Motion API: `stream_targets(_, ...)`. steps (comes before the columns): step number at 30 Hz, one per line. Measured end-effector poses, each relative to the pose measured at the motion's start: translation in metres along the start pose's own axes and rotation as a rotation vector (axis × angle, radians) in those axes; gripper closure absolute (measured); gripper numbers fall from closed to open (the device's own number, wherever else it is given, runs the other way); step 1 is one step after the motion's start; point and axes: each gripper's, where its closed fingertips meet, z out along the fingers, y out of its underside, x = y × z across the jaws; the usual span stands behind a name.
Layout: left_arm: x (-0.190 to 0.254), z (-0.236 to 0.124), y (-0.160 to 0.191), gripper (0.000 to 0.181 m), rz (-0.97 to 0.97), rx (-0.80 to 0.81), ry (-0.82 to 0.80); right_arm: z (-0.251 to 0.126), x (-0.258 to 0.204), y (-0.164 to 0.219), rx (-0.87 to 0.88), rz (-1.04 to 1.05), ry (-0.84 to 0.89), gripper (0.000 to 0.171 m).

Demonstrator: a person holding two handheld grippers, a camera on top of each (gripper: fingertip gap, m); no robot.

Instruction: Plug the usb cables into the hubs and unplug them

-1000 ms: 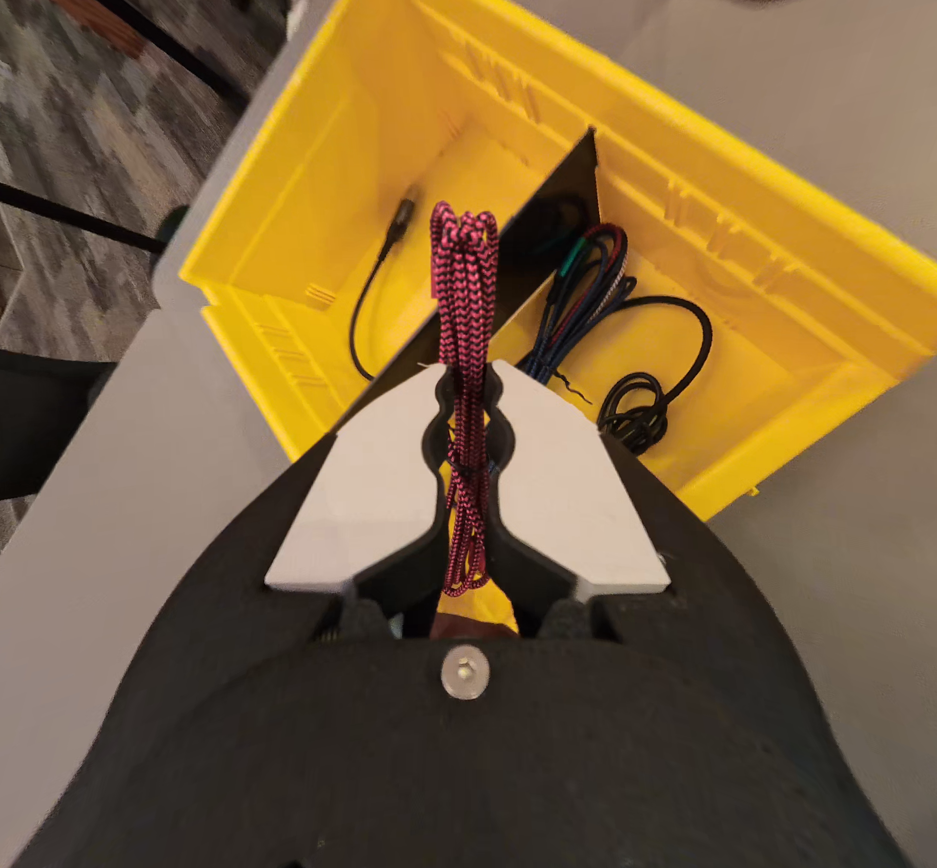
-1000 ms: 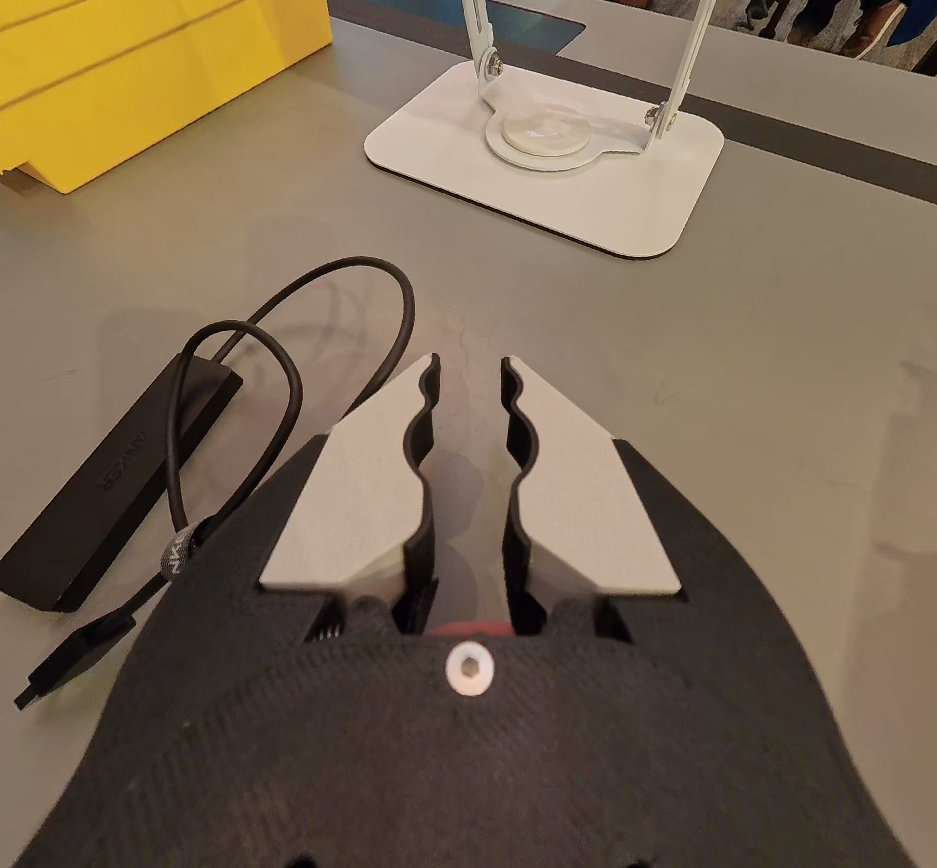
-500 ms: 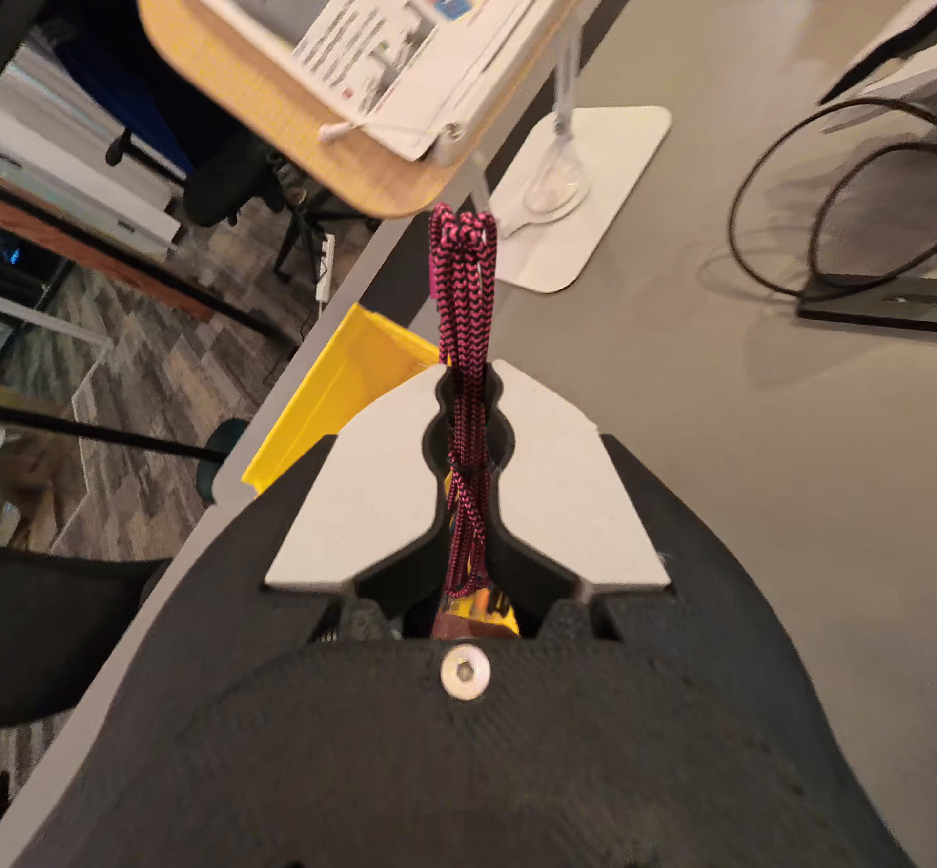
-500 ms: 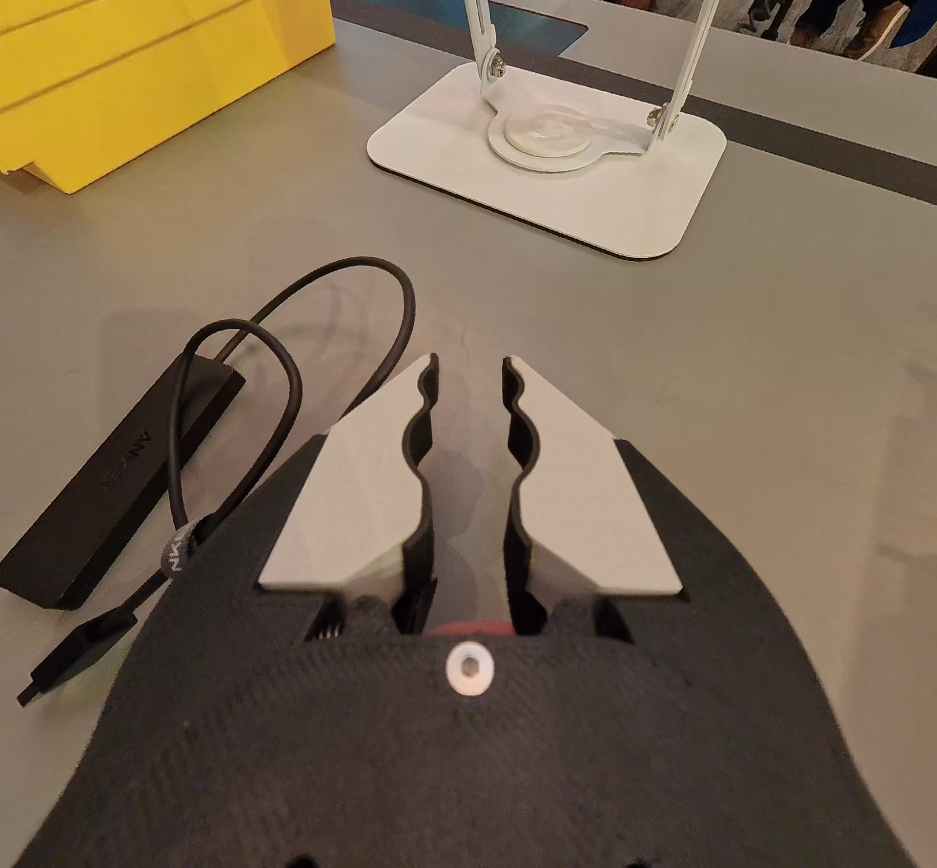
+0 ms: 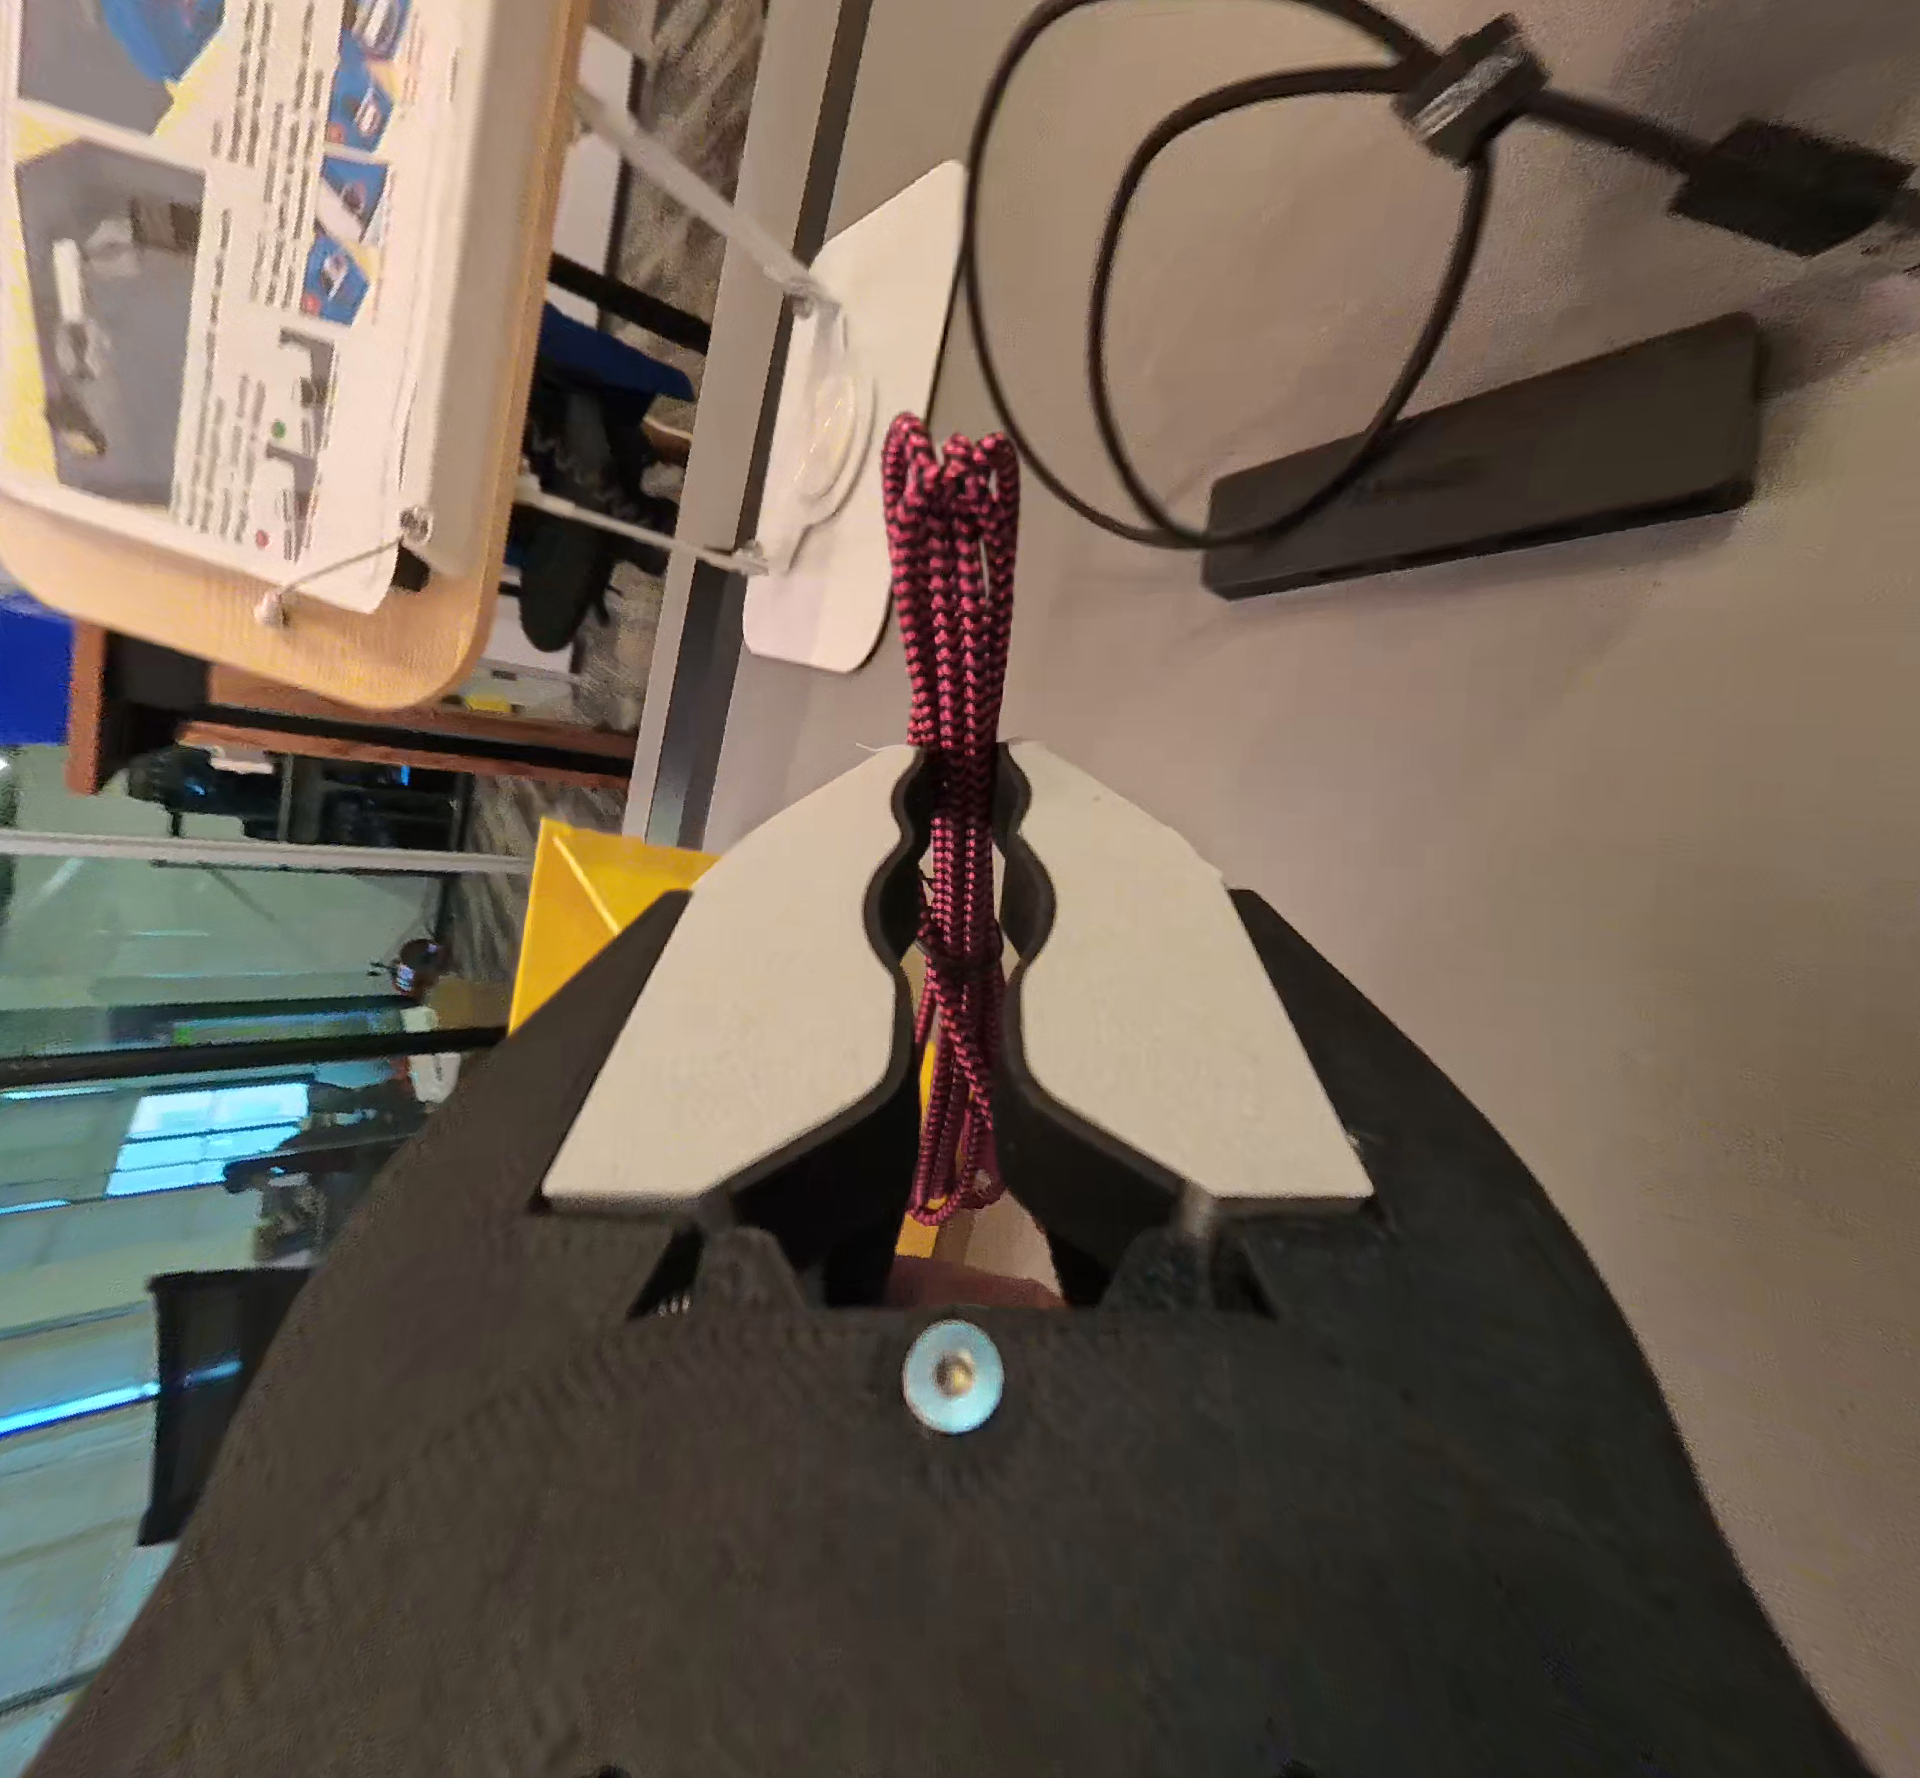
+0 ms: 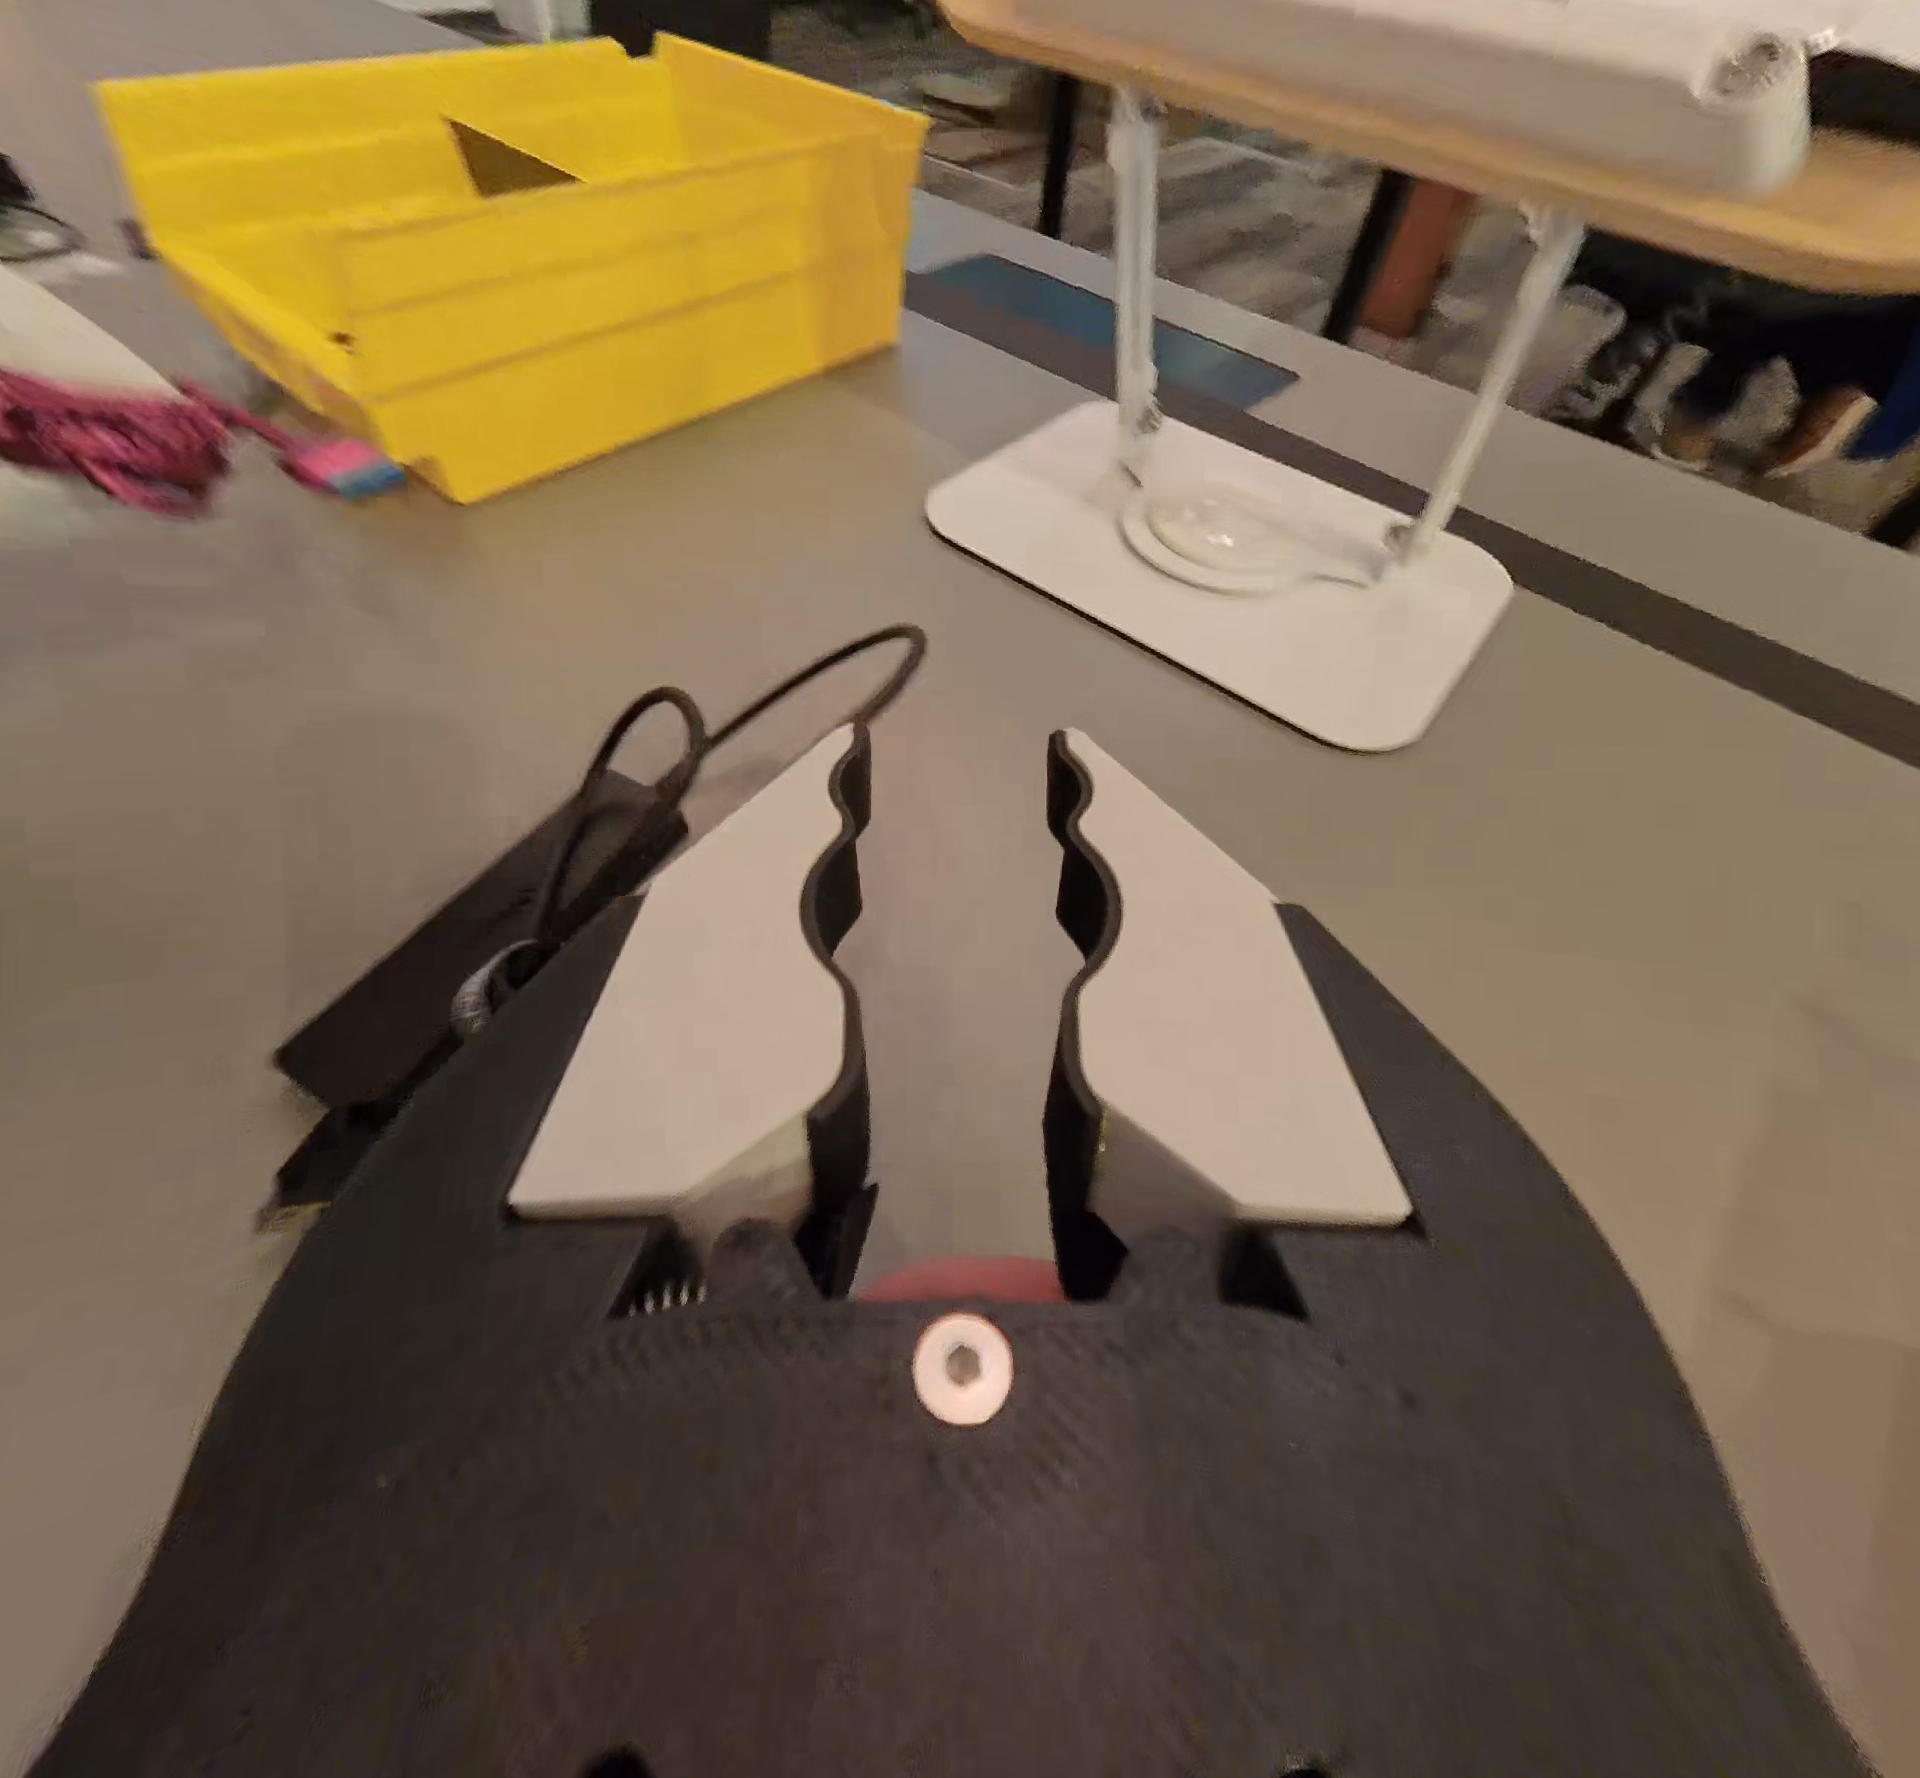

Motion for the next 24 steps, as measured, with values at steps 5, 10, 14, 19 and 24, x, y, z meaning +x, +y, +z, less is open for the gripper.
stream_targets(5, 0.021, 0.007, -0.013, 0.171, 0.081, 0.048, -0.029, -0.013, -0.019, -0.032, 0.068, -0.110, -0.043, 0.141)
stream_targets(10, 0.022, 0.007, -0.018, 0.171, 0.060, 0.074, -0.016, -0.015, -0.054, -0.042, 0.067, -0.139, -0.245, 0.141)
stream_targets(14, 0.017, 0.006, -0.022, 0.171, 0.029, 0.098, -0.017, -0.008, -0.089, -0.034, 0.047, -0.184, -0.403, 0.143)
stream_targets(19, 0.018, 0.003, -0.031, 0.171, 0.039, 0.137, 0.001, 0.003, -0.105, -0.030, 0.040, -0.217, -0.450, 0.143)
stream_targets(24, 0.017, 0.004, -0.039, 0.171, 0.044, 0.163, 0.002, 0.005, -0.109, -0.030, 0.049, -0.201, -0.493, 0.155)
